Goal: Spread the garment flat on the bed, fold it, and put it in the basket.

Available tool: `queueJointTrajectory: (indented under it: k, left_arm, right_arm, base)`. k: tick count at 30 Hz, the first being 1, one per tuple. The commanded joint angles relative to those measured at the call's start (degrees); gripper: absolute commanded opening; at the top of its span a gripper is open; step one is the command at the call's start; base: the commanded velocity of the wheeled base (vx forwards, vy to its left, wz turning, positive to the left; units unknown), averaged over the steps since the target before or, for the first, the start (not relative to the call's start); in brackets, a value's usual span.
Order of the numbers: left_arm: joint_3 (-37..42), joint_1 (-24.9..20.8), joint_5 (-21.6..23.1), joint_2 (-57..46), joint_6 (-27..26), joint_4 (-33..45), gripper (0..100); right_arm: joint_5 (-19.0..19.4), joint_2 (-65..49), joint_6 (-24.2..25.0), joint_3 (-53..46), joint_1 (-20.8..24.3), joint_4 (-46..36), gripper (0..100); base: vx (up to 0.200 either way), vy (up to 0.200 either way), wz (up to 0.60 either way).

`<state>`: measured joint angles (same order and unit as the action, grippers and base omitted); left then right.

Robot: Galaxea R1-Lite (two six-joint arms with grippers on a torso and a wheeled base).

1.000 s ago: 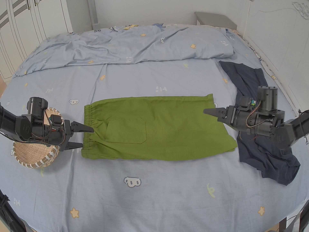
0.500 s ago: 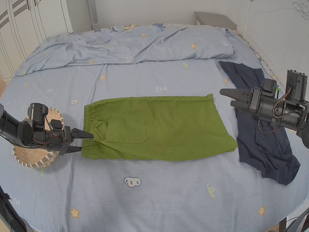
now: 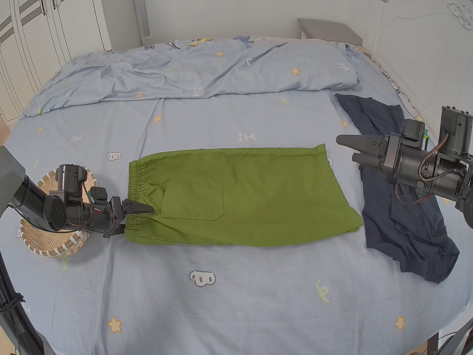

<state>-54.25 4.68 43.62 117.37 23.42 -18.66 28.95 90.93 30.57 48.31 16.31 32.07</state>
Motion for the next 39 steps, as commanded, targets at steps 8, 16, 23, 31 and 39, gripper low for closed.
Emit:
queueJointTrajectory:
  k: [8, 16, 23, 31, 39]
  left_arm:
    - [-0.16, 0.24, -0.02, 1.98, 1.28, -3.05, 100]
    - [-1.47, 0.42, -0.29, 2.51, 1.02, -3.92, 100]
    - [-2.09, 0.24, -0.29, 2.95, 1.28, -4.45, 100]
    - [-2.62, -0.11, -0.11, 3.57, 2.51, -4.54, 0]
    - [-2.7, 0.15, 0.15, 0.49, 6.11, -4.36, 0]
  right_arm:
    - [-0.04, 0.3, 0.01, -0.41, 0.3, 0.27, 100]
    - [-0.12, 0.39, 0.01, -0.5, 1.0, 0.27, 100]
    - [-0.12, 0.39, 0.01, -0.5, 1.0, 0.36, 100]
    - [-0.21, 0.65, 0.01, -0.5, 0.83, 0.36, 100]
    - [-0.04, 2.85, -0.08, -1.99, -2.78, -0.43, 100]
  base:
    - [0.0, 0.0, 0.0]
    - [0.0, 0.0, 0.0]
    - [0.0, 0.0, 0.0]
    - [0.0, 0.0, 0.0]
    - [0.0, 0.0, 0.0]
